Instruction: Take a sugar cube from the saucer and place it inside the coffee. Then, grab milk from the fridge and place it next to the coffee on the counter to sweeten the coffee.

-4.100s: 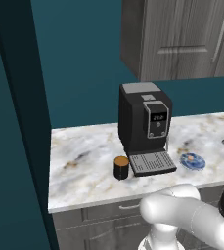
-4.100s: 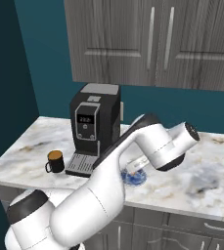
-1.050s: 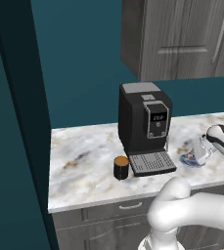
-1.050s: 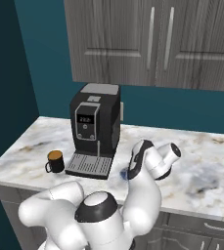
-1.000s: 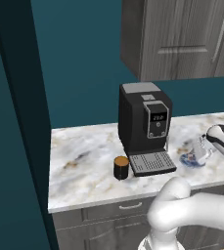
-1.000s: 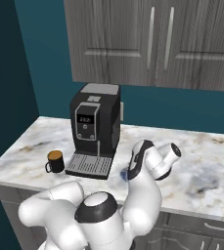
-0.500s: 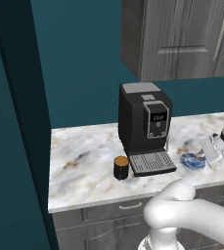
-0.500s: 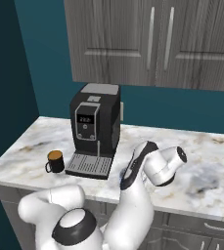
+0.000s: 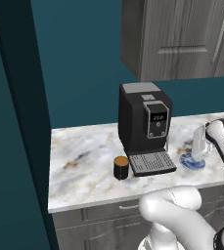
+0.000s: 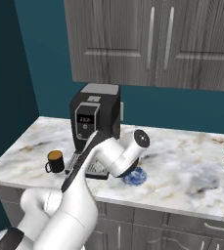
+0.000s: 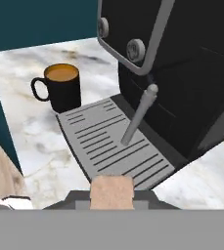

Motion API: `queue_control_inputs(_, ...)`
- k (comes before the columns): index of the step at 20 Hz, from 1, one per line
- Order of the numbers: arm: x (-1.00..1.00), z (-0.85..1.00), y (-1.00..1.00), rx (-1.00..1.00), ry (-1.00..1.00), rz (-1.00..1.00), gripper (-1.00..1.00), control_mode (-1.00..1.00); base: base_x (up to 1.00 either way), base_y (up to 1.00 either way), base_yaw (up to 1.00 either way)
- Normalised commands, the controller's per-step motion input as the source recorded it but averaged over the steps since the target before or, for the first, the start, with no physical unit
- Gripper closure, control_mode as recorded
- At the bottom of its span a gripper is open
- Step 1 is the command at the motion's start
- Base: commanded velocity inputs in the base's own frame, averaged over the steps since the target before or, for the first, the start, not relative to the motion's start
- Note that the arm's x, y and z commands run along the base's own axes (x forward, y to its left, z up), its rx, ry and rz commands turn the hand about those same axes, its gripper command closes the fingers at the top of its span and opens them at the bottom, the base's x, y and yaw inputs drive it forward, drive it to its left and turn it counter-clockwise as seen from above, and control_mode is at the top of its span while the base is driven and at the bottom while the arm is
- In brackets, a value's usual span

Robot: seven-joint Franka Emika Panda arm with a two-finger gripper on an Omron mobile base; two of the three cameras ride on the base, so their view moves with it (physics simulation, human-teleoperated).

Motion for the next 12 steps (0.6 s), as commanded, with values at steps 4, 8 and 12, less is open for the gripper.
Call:
queue_control_inputs(4,-0.43,0.95,1.00,-0.09,0.06,-0.15,1.00,-1.00,0.00,0.00,0.00)
queue_control_inputs(8,-0.34,0.79,1.00,-0.04,0.21,-0.24,1.00,-1.00,0.00,0.00,0.00)
queue_control_inputs(12,-0.16,0.57,1.00,-0.02,0.30,-0.28,1.00,-1.00,0.00,0.00,0.00)
